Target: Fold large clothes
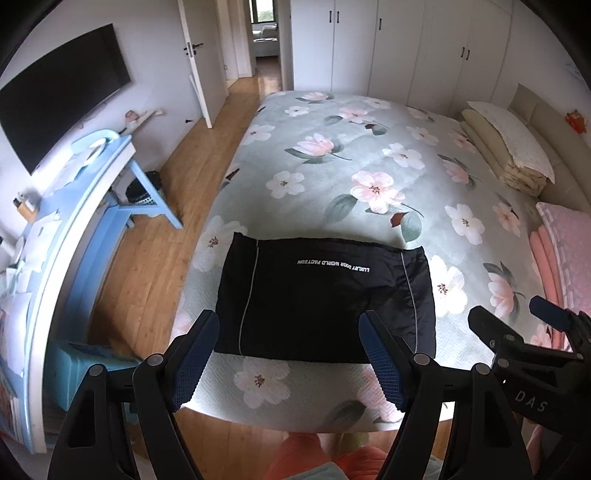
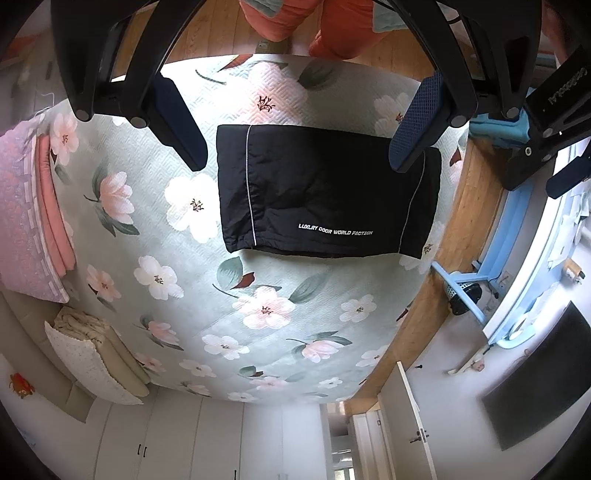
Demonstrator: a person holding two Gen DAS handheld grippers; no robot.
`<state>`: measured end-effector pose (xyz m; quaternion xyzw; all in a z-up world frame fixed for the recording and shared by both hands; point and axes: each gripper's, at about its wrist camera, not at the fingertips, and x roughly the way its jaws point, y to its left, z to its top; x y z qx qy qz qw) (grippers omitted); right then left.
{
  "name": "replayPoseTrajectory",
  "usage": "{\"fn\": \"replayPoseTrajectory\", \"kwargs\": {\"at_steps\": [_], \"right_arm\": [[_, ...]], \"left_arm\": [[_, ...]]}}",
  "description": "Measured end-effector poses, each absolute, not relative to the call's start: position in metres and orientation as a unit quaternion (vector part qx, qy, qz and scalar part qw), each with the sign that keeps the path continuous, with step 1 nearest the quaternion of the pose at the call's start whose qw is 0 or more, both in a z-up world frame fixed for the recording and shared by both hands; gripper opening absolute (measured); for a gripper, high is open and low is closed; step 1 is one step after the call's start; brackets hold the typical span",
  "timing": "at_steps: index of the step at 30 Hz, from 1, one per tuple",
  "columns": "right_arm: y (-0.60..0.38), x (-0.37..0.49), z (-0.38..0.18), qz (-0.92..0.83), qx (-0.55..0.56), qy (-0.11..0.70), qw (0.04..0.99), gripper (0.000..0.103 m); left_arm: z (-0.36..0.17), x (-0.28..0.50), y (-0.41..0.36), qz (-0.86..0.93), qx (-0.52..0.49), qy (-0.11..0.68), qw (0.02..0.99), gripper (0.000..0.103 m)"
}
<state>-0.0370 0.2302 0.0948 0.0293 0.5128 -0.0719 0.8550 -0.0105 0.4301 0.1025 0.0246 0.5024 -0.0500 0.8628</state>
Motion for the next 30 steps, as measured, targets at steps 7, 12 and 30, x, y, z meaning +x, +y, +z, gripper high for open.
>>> {"fn": "replayPoseTrajectory", "kwargs": {"at_steps": [7, 12, 30], "right_arm": [[0.236, -0.032, 0.085, -0.077, 0.037, 0.522, 0.848, 0.099], [0.24, -0.031, 0.08, -0.078, 0.032, 0.527, 0.845, 0.099], [0.242, -0.018, 0.058, -0.079, 0.039, 0.56, 0.824, 0.099]], "left_arm": [[0.097, 0.005, 0.439, -0.051, 0.028, 0.5, 0.864, 0.079], [0.092, 0.01, 0.441, -0.054, 0.025, 0.502, 0.863, 0.079], [0.077, 0.027, 0.437, -0.072, 0.034, 0.517, 0.852, 0.079]]}}
